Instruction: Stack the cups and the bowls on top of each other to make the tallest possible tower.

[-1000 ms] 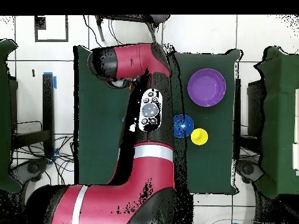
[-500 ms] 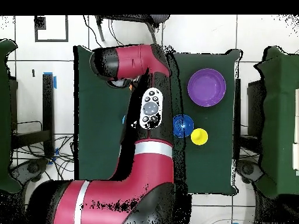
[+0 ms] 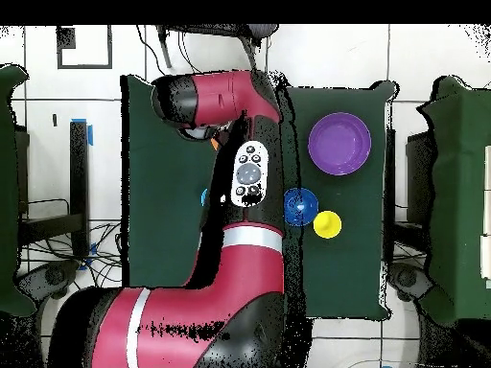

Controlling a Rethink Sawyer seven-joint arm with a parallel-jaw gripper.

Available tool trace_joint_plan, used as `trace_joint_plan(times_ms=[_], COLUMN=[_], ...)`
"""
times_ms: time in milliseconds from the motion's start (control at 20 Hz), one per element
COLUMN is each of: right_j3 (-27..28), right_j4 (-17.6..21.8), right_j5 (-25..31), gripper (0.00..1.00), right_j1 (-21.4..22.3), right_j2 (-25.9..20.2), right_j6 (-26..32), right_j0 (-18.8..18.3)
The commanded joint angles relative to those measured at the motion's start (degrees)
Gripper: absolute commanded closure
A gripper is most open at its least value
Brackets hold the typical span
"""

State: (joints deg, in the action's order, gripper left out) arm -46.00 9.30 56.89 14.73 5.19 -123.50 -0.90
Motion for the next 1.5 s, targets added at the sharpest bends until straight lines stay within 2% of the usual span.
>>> trace_joint_plan(times_ms=[50,1000,1050,1350,1500], right_j3=[1.29,3.2,2.75,1.85,2.43], right_j4=[-0.81,-3.51,-3.84,-4.52,-5.84], right_j5=[-0.38,2.35,2.3,2.2,4.69], gripper=[1.0,1.0,0.0,0.0,0.0], right_j1=[-2.98,-2.84,-2.67,-2.19,-2.18], right_j2=[-2.88,-2.31,-2.23,-3.0,-2.79], right_j6=[-6.25,-3.99,-3.8,-2.12,-3.62], right_j0=[0.5,0.65,0.71,0.26,0.0])
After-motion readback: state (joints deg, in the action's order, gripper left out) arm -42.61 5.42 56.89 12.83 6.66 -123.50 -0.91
